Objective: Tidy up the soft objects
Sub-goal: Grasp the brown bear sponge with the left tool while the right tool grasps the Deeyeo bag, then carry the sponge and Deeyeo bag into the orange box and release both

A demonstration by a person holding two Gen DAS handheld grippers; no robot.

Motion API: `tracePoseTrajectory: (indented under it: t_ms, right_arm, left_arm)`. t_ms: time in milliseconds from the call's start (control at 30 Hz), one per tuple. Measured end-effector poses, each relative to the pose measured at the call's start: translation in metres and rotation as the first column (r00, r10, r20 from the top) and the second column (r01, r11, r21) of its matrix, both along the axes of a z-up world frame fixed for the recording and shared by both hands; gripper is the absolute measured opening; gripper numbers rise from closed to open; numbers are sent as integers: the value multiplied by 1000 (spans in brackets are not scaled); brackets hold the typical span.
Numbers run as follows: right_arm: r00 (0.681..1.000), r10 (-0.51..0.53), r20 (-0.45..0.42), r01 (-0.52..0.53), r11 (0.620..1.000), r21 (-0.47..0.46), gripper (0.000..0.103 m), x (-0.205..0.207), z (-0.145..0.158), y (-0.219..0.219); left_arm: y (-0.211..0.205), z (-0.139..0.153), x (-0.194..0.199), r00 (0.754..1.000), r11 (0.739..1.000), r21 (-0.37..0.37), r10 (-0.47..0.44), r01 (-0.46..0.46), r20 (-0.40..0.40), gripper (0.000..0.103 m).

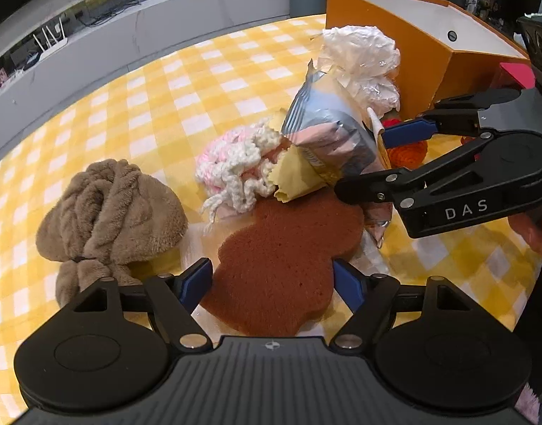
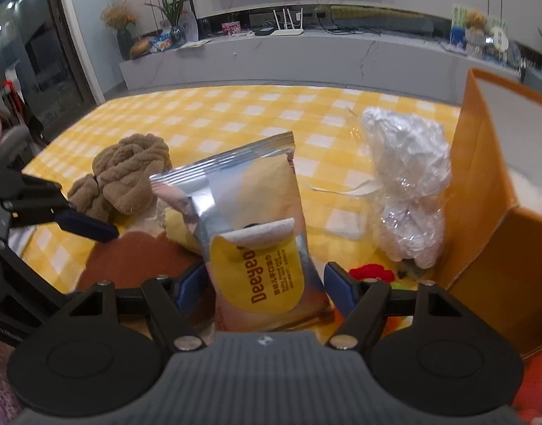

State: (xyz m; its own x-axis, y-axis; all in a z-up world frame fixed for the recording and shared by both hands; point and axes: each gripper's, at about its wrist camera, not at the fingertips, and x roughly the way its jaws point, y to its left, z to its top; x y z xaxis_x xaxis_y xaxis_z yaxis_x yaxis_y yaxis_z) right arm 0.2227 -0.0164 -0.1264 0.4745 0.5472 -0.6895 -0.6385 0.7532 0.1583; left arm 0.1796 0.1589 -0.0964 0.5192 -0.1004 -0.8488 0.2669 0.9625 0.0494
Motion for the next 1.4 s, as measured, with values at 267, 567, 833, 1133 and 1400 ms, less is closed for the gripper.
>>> tracePoseTrajectory:
  t_ms: [267,567,833,1133,1400]
  right_arm:
    - [1000,5,15,-5,1000,-14,51,-2,1,0]
    - [998,-20,51,20,1000,4,41,-24,31,-10]
    - [990,-136,35,132,988,82,41,-61,61,-51]
    - [968,-250,29,238,948,210,41,-113,91,-114]
    - [935,-355,26,332,897,291,41,-133,113,-170]
  left_arm:
    - [-18,-9,3,999,995,98,-32,33,-14,84]
    - [-24,18,-18,998,996,66,56,-58,37,77]
    - [-33,48,-61,984,984,-76,167,-162,67,77]
    - [-32,86,-108,922,895,-323,364,-309,128,77]
    - [-71,118,-102,914,882,-395,354,-256,199,77]
